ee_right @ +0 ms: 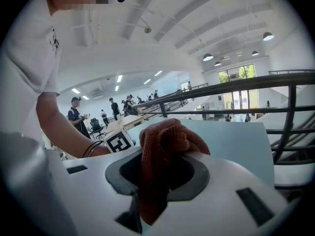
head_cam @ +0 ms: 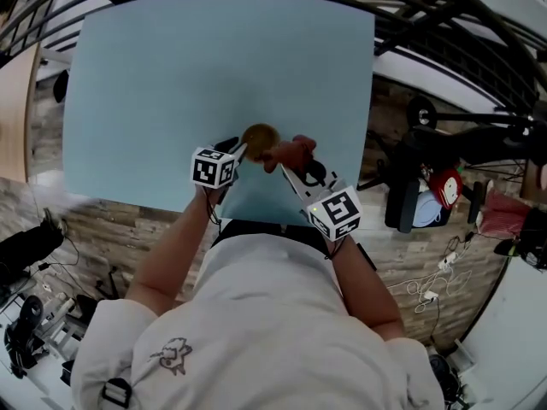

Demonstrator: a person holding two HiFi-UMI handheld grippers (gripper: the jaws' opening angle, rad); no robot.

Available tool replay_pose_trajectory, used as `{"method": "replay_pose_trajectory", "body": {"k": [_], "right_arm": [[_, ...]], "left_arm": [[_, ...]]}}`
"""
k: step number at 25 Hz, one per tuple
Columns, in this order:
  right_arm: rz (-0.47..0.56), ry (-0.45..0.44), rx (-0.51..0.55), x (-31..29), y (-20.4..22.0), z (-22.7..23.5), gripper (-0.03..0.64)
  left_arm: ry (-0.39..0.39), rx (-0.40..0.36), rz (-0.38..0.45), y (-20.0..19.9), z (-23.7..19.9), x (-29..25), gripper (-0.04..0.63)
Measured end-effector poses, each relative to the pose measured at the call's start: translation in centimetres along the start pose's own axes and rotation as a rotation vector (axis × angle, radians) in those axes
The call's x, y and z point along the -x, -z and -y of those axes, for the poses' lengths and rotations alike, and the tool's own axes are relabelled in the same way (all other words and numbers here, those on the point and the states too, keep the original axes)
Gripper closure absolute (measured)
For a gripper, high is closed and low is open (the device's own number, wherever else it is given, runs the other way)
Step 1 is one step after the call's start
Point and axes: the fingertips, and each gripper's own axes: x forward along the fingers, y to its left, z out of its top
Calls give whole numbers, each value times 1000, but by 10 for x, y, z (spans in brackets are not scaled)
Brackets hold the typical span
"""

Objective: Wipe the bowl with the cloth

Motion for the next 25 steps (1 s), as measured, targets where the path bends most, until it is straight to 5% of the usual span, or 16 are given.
{"method": "replay_pose_trajectory", "body": {"k": [15,25], "right_arm": [[-19,-7,-27,-22,8,-1,508],[-26,3,-34,-23,12,5,508]], "left_arm": [[23,67,-104,14,-10,-28,500],[-3,62,-89,12,-11,-32,571]]}}
